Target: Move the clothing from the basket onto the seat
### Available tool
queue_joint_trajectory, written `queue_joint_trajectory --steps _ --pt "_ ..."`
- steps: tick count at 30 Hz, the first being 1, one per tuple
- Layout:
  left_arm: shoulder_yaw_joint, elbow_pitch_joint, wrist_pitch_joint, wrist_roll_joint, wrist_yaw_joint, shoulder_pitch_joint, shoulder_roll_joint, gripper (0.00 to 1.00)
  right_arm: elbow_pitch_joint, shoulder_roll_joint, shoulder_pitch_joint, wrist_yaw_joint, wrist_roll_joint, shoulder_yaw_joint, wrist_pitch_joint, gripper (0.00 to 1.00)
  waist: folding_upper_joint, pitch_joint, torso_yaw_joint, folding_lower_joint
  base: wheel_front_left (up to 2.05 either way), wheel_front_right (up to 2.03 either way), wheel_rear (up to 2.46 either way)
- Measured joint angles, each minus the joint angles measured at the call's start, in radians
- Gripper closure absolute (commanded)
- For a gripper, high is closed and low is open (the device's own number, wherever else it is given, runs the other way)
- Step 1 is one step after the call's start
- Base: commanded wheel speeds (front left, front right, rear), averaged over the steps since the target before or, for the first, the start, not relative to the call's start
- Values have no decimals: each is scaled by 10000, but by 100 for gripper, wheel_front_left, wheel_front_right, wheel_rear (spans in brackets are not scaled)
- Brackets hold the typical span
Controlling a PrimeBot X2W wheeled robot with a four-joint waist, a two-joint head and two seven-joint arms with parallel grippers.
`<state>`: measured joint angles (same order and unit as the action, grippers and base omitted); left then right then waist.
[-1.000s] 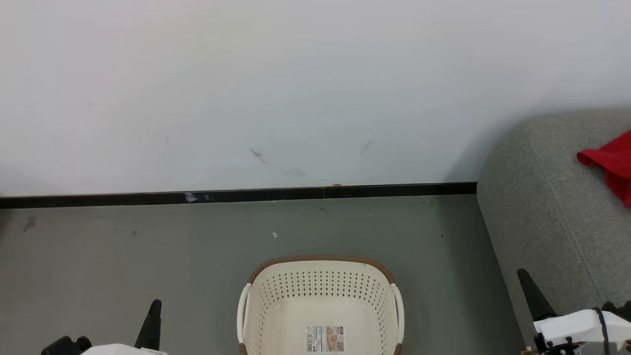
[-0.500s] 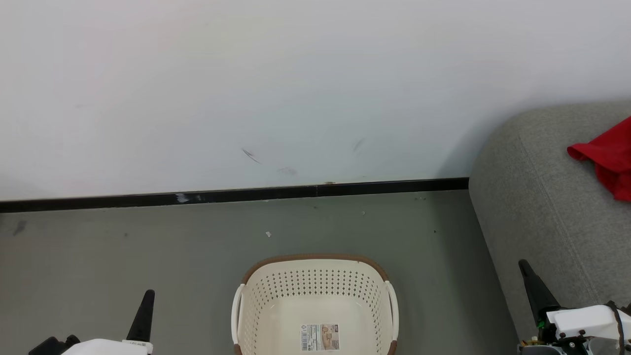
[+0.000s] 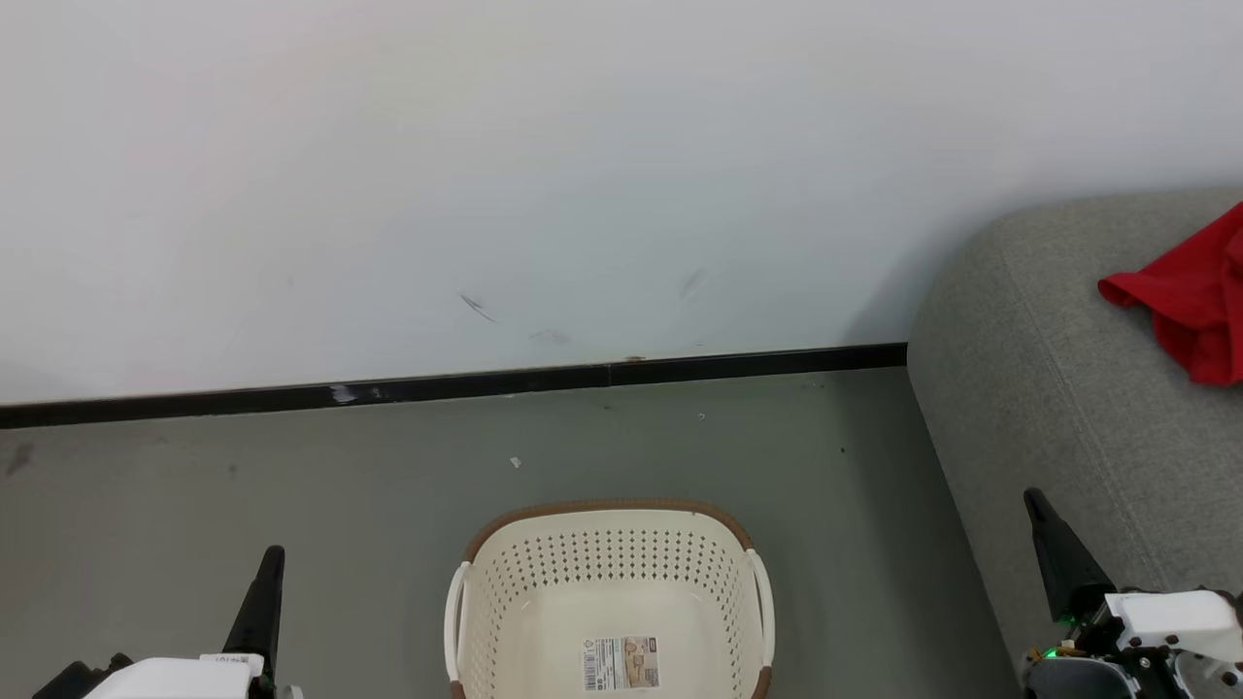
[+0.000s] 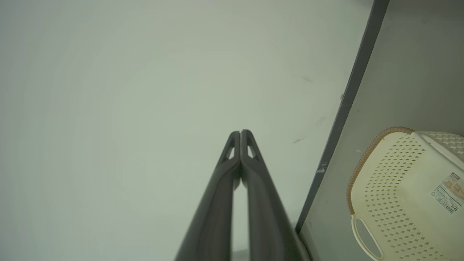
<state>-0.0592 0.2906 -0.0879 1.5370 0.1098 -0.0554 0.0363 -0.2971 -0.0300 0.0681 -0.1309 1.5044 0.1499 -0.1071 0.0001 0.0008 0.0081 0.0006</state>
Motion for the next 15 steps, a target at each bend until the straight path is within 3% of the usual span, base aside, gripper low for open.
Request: queue_joint_trajectory --steps 6,15 --pt "-173 -81 -178 612 128 -67 -17 100 67 -31 28 2 876 15 -161 100 0 12 -81 0 0 0 0" --pt "-205 -96 -178 637 132 -107 -27 100 104 -35 28 2 882 6 -161 100 0 14 -81 -1 0 0 0"
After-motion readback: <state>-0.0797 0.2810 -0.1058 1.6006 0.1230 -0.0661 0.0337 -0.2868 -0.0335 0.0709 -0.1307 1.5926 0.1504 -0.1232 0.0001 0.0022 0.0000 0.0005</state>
